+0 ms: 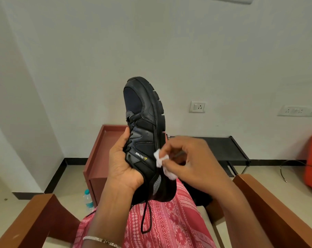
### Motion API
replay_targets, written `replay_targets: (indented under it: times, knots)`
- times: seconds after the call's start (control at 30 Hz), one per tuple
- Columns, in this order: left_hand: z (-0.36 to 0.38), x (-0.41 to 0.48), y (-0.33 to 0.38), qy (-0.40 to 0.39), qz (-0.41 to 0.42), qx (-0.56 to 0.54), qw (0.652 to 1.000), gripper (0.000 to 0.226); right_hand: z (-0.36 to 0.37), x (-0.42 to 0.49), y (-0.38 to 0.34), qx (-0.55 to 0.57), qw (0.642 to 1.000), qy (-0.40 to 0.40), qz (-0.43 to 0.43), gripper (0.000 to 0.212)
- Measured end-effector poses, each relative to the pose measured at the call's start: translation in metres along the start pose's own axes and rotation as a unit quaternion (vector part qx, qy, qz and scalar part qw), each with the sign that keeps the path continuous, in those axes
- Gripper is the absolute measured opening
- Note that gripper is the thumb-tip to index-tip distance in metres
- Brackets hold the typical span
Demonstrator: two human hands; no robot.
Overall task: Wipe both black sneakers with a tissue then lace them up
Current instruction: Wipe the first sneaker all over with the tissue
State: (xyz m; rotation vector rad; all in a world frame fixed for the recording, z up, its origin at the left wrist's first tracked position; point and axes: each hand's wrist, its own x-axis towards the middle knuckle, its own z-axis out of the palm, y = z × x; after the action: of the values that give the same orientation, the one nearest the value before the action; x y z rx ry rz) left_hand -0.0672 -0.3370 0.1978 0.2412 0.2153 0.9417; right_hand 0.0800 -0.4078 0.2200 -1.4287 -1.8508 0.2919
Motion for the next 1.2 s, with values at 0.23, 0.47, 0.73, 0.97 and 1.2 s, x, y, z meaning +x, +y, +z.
replay_targets:
  times: [0.23, 0.47, 0.73, 0.97, 1.2]
  knots:
    - [-0.001, 0.0, 0.0, -0.003, 0.018, 0.005, 1.0, 0.047, 0.02, -0.009, -0.017, 0.001, 0.997, 0.07, -0.024, 0.019]
    - [-0.001, 0.002, -0.004, 0.037, 0.036, 0.01, 0.999, 0.041, 0.049, -0.004, -0.035, -0.083, 0.992, 0.08, -0.041, 0.016]
    - [-0.007, 0.002, -0.001, 0.026, 0.051, 0.023, 0.998, 0.042, 0.058, -0.024, -0.038, -0.115, 0.99, 0.069, -0.036, 0.018]
    - [-0.002, 0.003, -0.013, 0.03, 0.019, -0.003, 0.999, 0.041, 0.059, 0.001, -0.04, -0.159, 0.978, 0.134, -0.029, 0.016]
    - [-0.009, 0.003, -0.005, 0.021, 0.053, 0.017, 0.998, 0.032, 0.062, -0.015, -0.03, -0.102, 0.991, 0.088, -0.028, 0.015]
